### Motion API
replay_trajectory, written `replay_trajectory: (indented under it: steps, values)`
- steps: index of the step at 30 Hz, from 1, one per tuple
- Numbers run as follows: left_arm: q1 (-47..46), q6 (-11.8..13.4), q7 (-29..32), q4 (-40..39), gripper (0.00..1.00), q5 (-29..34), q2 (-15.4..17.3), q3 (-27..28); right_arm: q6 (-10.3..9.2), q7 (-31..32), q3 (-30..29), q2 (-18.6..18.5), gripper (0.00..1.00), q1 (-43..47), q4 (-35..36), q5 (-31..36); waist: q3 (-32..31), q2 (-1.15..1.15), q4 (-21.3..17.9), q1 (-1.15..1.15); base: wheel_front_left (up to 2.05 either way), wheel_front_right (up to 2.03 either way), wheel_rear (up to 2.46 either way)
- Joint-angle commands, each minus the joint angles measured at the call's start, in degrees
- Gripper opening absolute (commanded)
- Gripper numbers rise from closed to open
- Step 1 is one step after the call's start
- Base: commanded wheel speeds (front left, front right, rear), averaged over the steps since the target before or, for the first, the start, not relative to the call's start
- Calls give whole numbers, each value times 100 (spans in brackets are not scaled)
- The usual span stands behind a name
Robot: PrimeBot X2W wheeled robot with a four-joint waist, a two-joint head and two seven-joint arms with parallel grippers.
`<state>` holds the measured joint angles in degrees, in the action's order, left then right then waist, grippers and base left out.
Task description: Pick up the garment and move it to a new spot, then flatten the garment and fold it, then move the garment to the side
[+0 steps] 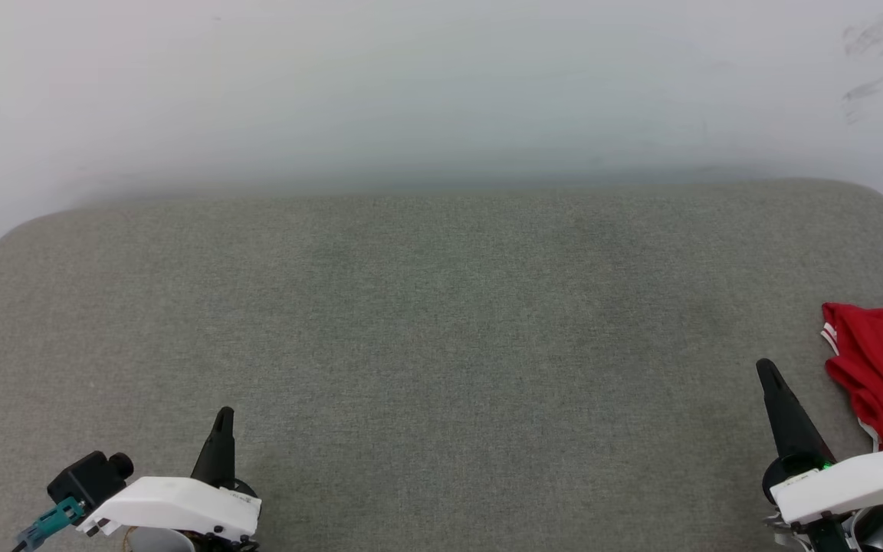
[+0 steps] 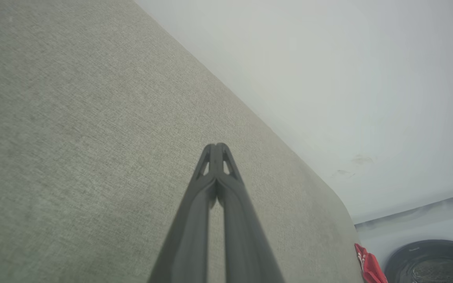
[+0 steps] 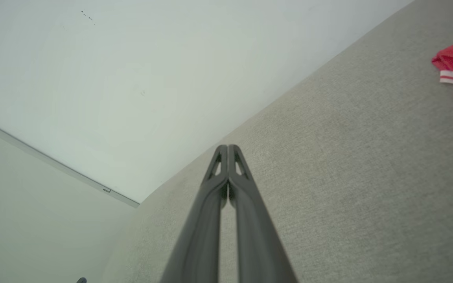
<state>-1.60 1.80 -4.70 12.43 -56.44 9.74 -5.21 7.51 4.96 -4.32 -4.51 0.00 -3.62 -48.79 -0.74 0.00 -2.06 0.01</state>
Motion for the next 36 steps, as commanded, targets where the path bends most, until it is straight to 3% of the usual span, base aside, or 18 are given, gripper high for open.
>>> replay_trajectory:
  steps: [1, 36]
  values:
    - [-176, -66, 46, -45, 0, -184, -21, 87, -1, -1, -25, 13, 0, -162, 6, -235, 2, 0, 5, 0, 0, 0, 0]
    - [-342, -520, 590, 58, 0, -1955, -352, 636, -2, 88, -133, 92, 0, -425, -535, -2355, 41, 0, 91, 0, 0, 0, 0]
